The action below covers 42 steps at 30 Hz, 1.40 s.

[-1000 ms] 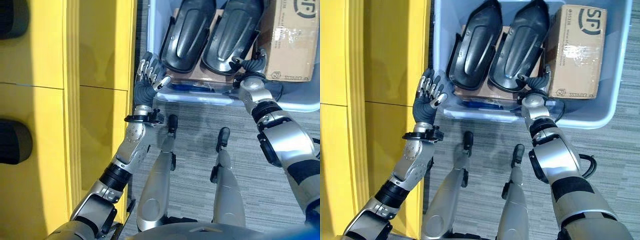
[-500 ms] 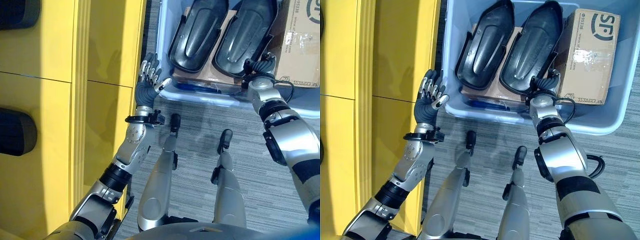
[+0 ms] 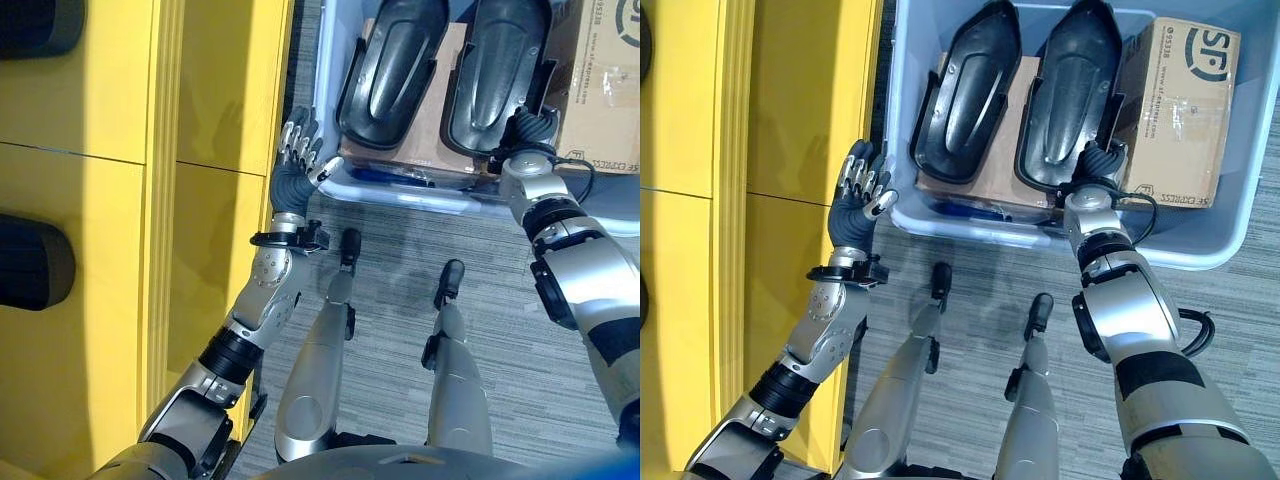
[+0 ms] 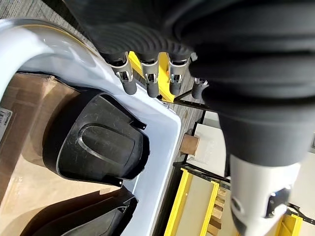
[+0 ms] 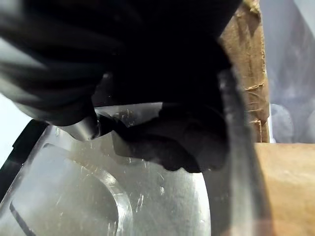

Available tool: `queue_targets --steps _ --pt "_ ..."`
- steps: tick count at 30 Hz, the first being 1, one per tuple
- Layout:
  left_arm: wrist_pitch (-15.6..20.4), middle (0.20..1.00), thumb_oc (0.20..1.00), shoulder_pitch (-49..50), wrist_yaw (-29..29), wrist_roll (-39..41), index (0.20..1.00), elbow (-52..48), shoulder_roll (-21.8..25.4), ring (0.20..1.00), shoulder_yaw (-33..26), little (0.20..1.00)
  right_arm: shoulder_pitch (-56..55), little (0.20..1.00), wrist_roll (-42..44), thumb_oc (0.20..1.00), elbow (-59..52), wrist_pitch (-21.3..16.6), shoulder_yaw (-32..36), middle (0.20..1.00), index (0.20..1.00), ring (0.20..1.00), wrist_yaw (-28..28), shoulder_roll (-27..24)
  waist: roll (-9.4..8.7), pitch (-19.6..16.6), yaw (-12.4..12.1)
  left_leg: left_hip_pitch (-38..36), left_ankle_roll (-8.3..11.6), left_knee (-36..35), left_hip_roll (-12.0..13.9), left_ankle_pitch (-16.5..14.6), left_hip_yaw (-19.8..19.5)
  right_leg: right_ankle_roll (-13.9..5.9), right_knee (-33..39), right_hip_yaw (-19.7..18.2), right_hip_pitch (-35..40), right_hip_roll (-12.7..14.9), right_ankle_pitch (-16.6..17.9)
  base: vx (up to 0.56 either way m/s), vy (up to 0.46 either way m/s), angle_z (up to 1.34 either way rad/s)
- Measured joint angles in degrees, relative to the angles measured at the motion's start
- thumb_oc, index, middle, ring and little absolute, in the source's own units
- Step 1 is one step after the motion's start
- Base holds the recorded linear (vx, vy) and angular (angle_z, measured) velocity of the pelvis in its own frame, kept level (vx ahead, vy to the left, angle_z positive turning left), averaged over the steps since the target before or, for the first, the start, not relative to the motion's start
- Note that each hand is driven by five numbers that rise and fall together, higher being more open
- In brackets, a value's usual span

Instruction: Move parts from the plastic box to the shelf.

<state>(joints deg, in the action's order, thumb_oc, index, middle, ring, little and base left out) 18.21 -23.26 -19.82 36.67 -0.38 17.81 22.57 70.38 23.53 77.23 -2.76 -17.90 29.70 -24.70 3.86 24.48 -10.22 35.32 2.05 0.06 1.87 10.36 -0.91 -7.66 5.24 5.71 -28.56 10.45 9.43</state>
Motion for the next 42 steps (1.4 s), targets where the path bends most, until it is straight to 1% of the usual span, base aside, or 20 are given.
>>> queue_targets --steps 4,9,11,12,13,15,17,18,20,23,25,27,30,32,34,35,36,38,40,42 --pt "0.0 1.000 1.000 0.0 0.0 0.3 1.000 0.0 0.2 1.000 0.0 1.000 -0.3 0.200 0.1 0.200 -1.2 0.0 -0.1 0.200 0.200 0.200 0.0 0.0 0.00 0.0 0.3 -0.1 0.00 0.0 0.0 0.0 0.0 0.00 0.0 0.0 0.1 0.0 0.0 0.00 0.000 0.00" --pt "0.0 1.000 1.000 0.2 0.0 0.4 1.000 0.0 0.7 1.000 0.0 1.000 -1.2 0.200 0.7 0.200 -4.9 0.0 -0.1 0.200 0.200 0.200 0.0 1.0 -0.03 0.0 1.9 -0.2 0.00 0.0 0.1 0.0 0.2 0.00 0.0 -0.2 0.1 -0.1 0.1 0.00 0.000 0.00" --pt "0.0 1.000 1.000 0.3 0.0 0.5 1.000 0.0 0.7 1.000 -0.1 1.000 -3.3 0.200 1.1 0.200 -9.3 -0.4 0.0 0.200 0.200 0.200 0.4 1.0 -0.06 0.0 2.2 -0.3 0.00 0.0 0.1 0.0 0.2 0.01 0.0 -0.2 0.2 -0.1 0.1 0.00 0.000 0.00" --pt "0.0 1.000 1.000 0.4 0.0 0.6 1.000 -0.1 0.7 1.000 -0.2 1.000 -3.3 0.200 1.1 0.200 -9.3 -0.6 0.0 0.200 0.200 0.200 0.4 1.0 -0.06 0.0 2.4 -0.3 0.00 0.0 0.1 0.0 0.2 0.01 0.0 -0.2 0.2 -0.1 0.1 0.00 0.000 0.00" --pt "0.0 1.000 1.000 0.5 0.0 0.8 1.000 -0.1 0.8 1.000 -0.2 1.000 -4.0 0.200 1.4 0.200 -11.3 -0.5 0.0 0.200 0.200 0.200 0.9 1.1 -0.14 0.1 3.0 -0.3 0.00 0.0 0.1 0.0 0.2 0.01 0.0 -0.2 0.2 -0.1 0.1 0.00 0.000 0.00" --pt "0.0 1.000 1.000 1.1 -0.1 0.9 1.000 -0.1 0.8 1.000 -0.8 1.000 -9.7 0.200 1.6 0.200 -25.3 -1.4 0.5 0.200 0.200 0.200 2.1 1.6 -0.68 0.4 4.7 -0.5 0.00 0.0 0.2 0.0 0.4 0.01 -0.2 -0.4 0.1 -0.2 0.1 -0.01 -0.005 -0.03" --pt "0.0 1.000 1.000 1.1 -0.2 0.9 1.000 -0.2 0.7 1.000 -0.8 1.000 -12.9 0.200 1.5 0.200 -33.3 -2.1 0.8 0.200 0.200 0.200 2.4 2.3 -1.18 0.7 5.2 -0.8 0.00 0.0 0.3 0.0 0.7 0.03 -0.4 -0.9 0.1 -0.3 0.1 -0.01 -0.008 -0.08" --pt "-0.1 1.000 1.000 1.7 -0.2 0.9 1.000 -0.6 0.7 1.000 -1.3 1.000 -14.7 0.200 0.7 0.200 -37.3 -3.4 1.0 0.200 0.200 0.200 2.6 3.3 -1.40 0.8 5.4 -0.9 0.00 0.0 0.4 0.0 0.7 0.09 -0.4 -1.0 0.2 -0.3 0.1 -0.01 -0.014 -0.05" --pt "-0.1 1.000 1.000 2.0 -0.3 0.9 1.000 -0.7 0.7 1.000 -1.4 1.000 -14.7 0.200 -0.2 0.200 -38.2 -4.1 0.8 0.200 0.200 0.200 2.6 4.3 -1.56 0.9 6.0 -1.0 0.00 0.1 0.4 0.0 0.7 0.10 -0.7 -1.1 0.2 -0.3 0.1 0.00 0.000 0.00" --pt "-0.1 1.000 1.000 3.1 -0.5 0.8 1.000 -1.8 0.8 1.000 -2.6 1.000 -18.0 0.200 -0.7 0.200 -45.3 -4.5 1.9 0.200 0.200 0.200 3.6 5.8 -2.45 1.4 6.3 -1.7 -0.01 0.1 0.4 0.0 1.2 0.09 -1.5 -1.9 0.2 -0.3 0.1 -0.01 -0.010 -0.05" --pt "-0.2 1.000 1.000 3.4 -0.6 0.8 1.000 -1.9 0.8 1.000 -3.0 1.000 -19.1 0.200 -2.2 0.200 -46.8 -4.7 1.9 0.200 0.200 0.200 3.7 6.0 -2.58 1.4 6.3 -2.0 -0.01 0.1 0.4 0.0 1.3 0.08 -1.7 -2.0 0.2 -0.2 0.0 -0.02 -0.014 -0.05" --pt "-0.3 1.000 1.000 4.5 -0.6 0.8 1.000 -3.0 0.8 1.000 -3.4 1.000 -22.1 0.200 -2.5 0.200 -52.3 -5.1 2.7 0.200 0.200 0.200 3.8 6.6 -2.64 1.4 6.4 -2.2 -0.01 0.1 0.4 0.0 1.4 0.08 -1.9 -2.1 0.4 -0.2 0.1 -0.01 -0.006 -0.02" --pt "-0.5 1.000 1.000 5.4 -0.6 0.8 1.000 -3.1 0.8 1.000 -3.7 1.000 -24.0 0.200 -3.2 0.200 -55.7 -5.3 2.7 0.200 0.200 0.200 3.5 6.6 -2.80 1.3 6.9 -2.7 -0.01 0.1 0.5 0.0 1.5 0.08 -1.9 -2.1 0.8 -0.3 0.1 0.00 0.000 0.00" --pt "-0.6 1.000 1.000 6.6 -0.5 0.8 1.000 -3.3 0.8 1.000 -4.6 1.000 -25.9 0.200 -4.7 0.200 -60.1 -5.7 2.9 0.200 0.200 0.200 2.7 6.8 -3.09 1.3 7.4 -3.3 -0.02 0.1 0.5 0.0 1.7 0.07 -1.9 -2.2 1.3 -0.3 0.1 -0.01 -0.043 -0.02" --pt "-1.0 1.000 1.000 7.1 -0.5 0.7 1.000 -3.6 0.7 1.000 -5.1 1.000 -28.4 0.200 -4.6 0.200 -64.3 -5.8 3.5 0.200 0.200 0.200 1.9 6.7 -3.22 1.3 7.4 -3.8 -0.02 0.1 0.7 0.0 1.7 0.08 -1.9 -2.2 1.8 -0.5 0.1 0.00 -0.048 -0.02" --pt "-1.7 1.000 1.000 8.1 -0.5 0.7 1.000 -3.6 0.8 1.000 -5.8 1.000 -31.3 0.200 -4.6 0.200 -66.5 -5.8 3.2 0.200 0.200 0.200 0.7 7.1 -3.59 1.3 7.6 -5.3 0.01 0.0 0.7 -0.1 1.7 0.11 -1.9 -2.2 3.2 -0.5 -0.1 0.02 -0.062 -0.02" --pt "-1.8 1.000 1.000 9.4 -0.1 0.7 1.000 -3.9 0.8 1.000 -6.4 1.000 -34.7 0.200 -4.6 0.200 -67.7 -6.0 3.4 0.200 0.200 0.200 -0.6 7.9 -4.37 0.9 7.8 -7.0 0.23 -0.2 0.8 -0.3 1.7 0.18 -1.8 -2.1 4.9 -0.6 -0.3 0.02 -0.052 -0.01" --pt "-1.8 1.000 1.000 11.1 0.2 0.6 1.000 -4.1 0.8 1.000 -7.1 1.000 -39.2 0.200 -4.6 0.200 -69.1 -6.2 3.3 0.200 0.200 0.200 -1.7 8.5 -5.27 0.1 7.8 -8.4 0.72 -0.4 0.9 -0.8 1.6 0.21 -1.9 -2.0 6.2 -0.7 -0.7 0.02 -0.027 -0.01" --pt "-1.9 1.000 1.000 13.5 1.2 0.4 1.000 -4.1 1.0 1.000 -7.8 1.000 -43.9 0.200 -4.6 0.200 -70.1 -6.5 3.1 0.200 0.200 0.200 -3.2 9.0 -6.07 -0.6 7.9 -10.3 0.76 -1.0 1.0 -0.8 1.4 0.26 -2.1 -1.9 7.7 -0.7 -1.2 0.03 -0.057 0.03" --pt "-2.5 1.000 1.000 15.7 1.5 0.2 1.000 -4.1 1.1 1.000 -8.3 1.000 -46.9 0.200 -3.9 0.200 -70.1 -6.5 3.0 0.200 0.200 0.200 -4.5 9.0 -6.42 -1.4 7.9 -11.1 0.95 -1.2 1.0 -0.9 1.1 0.22 -2.1 -1.6 8.8 -0.7 -1.5 0.02 -0.054 0.09"
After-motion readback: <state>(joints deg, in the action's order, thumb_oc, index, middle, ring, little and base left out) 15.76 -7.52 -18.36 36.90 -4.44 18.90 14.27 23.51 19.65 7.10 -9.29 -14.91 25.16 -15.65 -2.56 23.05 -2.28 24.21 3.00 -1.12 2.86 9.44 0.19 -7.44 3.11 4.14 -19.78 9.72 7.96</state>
